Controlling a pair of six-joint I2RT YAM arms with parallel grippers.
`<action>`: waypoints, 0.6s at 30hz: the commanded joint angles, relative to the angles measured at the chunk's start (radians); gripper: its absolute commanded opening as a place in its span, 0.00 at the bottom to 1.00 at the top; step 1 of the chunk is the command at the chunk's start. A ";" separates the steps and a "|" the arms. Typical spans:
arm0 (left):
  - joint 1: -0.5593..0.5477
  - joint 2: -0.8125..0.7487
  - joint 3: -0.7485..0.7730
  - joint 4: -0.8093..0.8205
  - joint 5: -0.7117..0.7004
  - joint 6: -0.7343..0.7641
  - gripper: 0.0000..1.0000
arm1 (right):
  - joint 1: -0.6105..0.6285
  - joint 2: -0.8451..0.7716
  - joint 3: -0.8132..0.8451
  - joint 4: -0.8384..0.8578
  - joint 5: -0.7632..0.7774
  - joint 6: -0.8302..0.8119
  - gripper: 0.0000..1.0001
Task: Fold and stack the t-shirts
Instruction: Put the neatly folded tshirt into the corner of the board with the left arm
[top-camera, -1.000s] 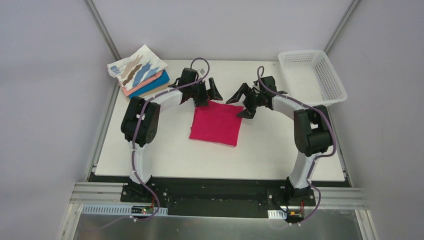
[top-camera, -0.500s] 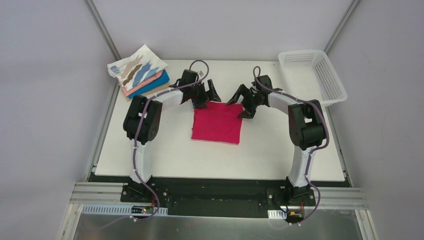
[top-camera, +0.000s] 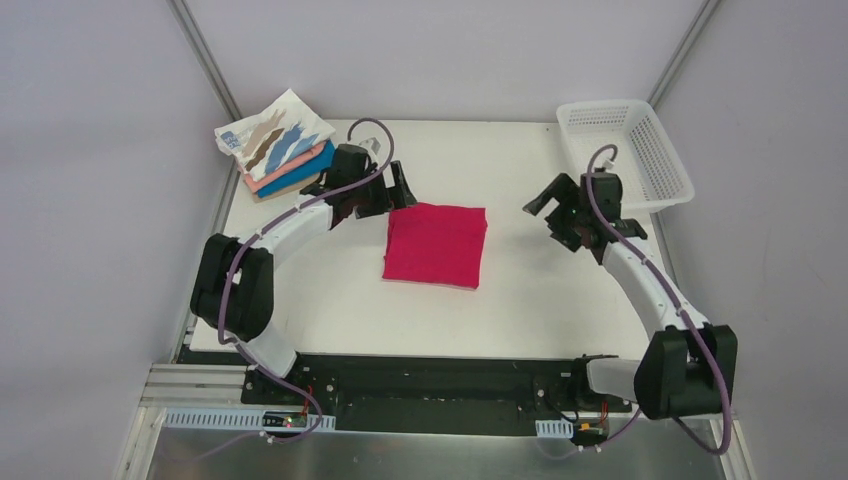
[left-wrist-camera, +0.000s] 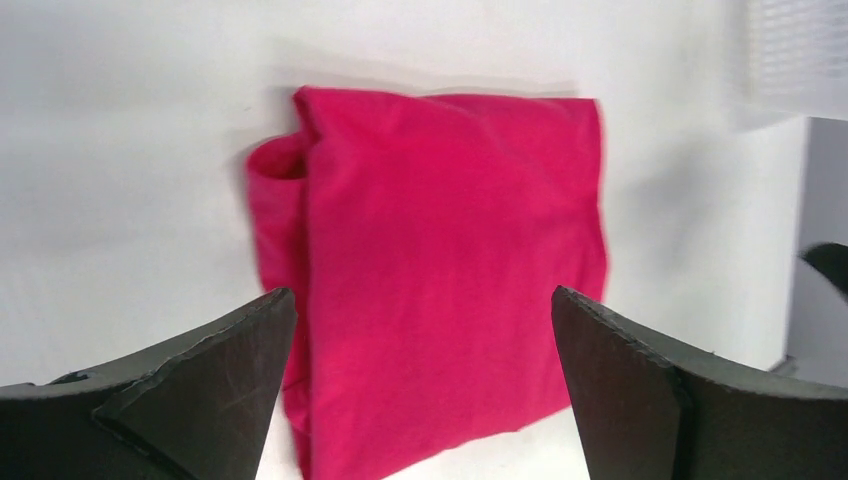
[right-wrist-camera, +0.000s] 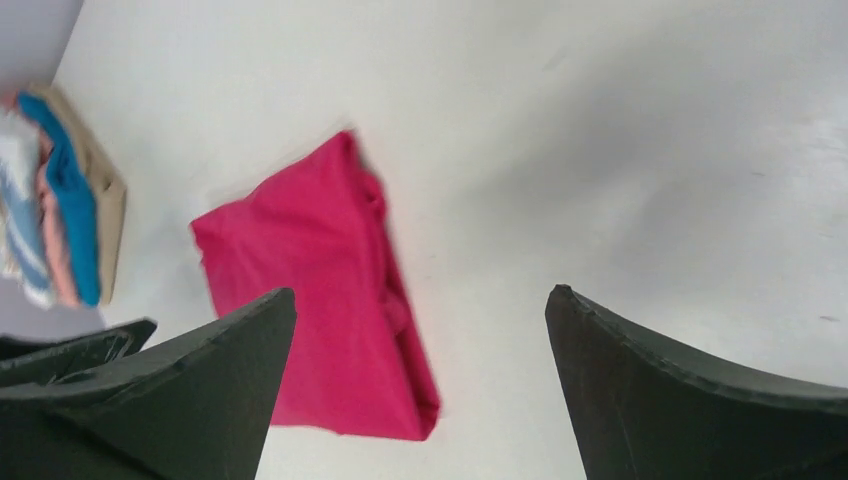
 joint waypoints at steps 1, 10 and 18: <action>0.008 0.071 -0.021 -0.098 -0.107 0.083 0.99 | -0.068 -0.109 -0.110 -0.065 0.139 0.014 1.00; 0.008 0.263 0.062 -0.126 -0.027 0.091 0.99 | -0.084 -0.232 -0.186 -0.057 0.079 -0.018 1.00; -0.013 0.328 0.073 -0.126 0.020 0.081 0.78 | -0.086 -0.238 -0.196 -0.057 0.071 -0.037 1.00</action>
